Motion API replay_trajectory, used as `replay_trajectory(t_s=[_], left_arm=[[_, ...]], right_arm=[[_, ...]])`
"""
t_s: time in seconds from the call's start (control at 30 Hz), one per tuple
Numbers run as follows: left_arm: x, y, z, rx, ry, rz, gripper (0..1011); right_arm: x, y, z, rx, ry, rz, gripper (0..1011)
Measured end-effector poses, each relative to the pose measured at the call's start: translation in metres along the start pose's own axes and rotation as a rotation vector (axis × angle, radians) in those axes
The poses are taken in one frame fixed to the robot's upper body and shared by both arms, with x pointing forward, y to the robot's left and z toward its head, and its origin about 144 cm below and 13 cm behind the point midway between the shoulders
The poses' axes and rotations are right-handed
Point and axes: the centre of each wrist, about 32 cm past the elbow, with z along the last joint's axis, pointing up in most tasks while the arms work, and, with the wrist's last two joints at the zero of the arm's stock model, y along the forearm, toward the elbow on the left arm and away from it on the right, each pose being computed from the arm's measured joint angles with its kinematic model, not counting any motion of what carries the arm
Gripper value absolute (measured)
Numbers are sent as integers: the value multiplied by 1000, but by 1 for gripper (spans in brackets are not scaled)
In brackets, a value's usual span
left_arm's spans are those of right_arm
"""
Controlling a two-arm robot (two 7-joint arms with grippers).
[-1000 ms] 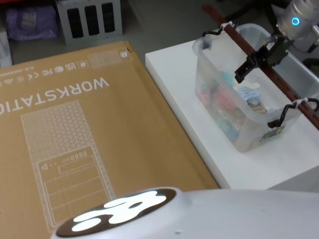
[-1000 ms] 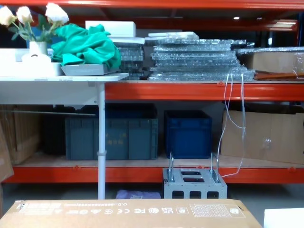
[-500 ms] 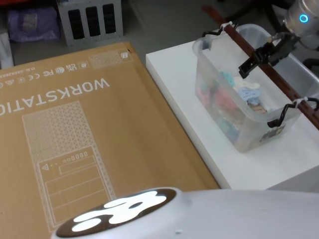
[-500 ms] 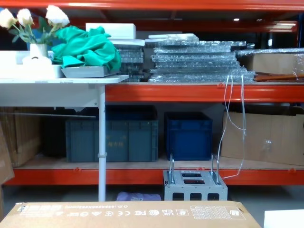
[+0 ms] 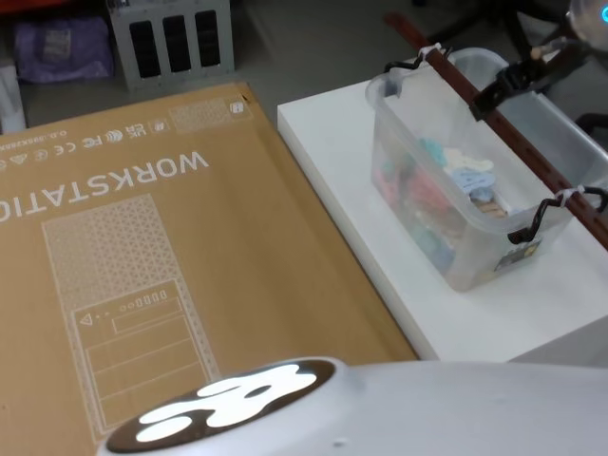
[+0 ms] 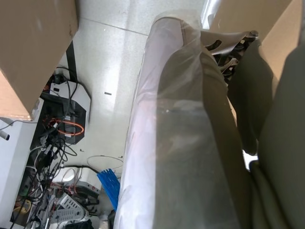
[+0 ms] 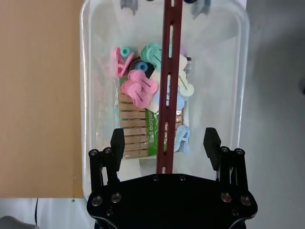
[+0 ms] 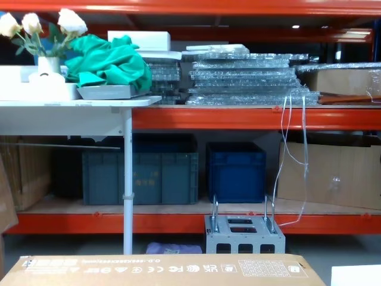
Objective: Use one hand to grasp the basket and place it at the designated location.
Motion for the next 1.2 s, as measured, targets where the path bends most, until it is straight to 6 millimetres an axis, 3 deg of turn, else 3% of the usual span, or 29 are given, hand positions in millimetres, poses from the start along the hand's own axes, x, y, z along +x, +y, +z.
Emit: replay_trajectory(t_s=[0.37, 1.2], left_arm=[[0, 0, 0, 0, 0, 0, 0], [0, 0, 0, 0, 0, 0, 0]], right_arm=[[-15, -29, 3, -46, 13, -79, 1000], [-21, -35, -1, -63, 47, -82, 1000]])
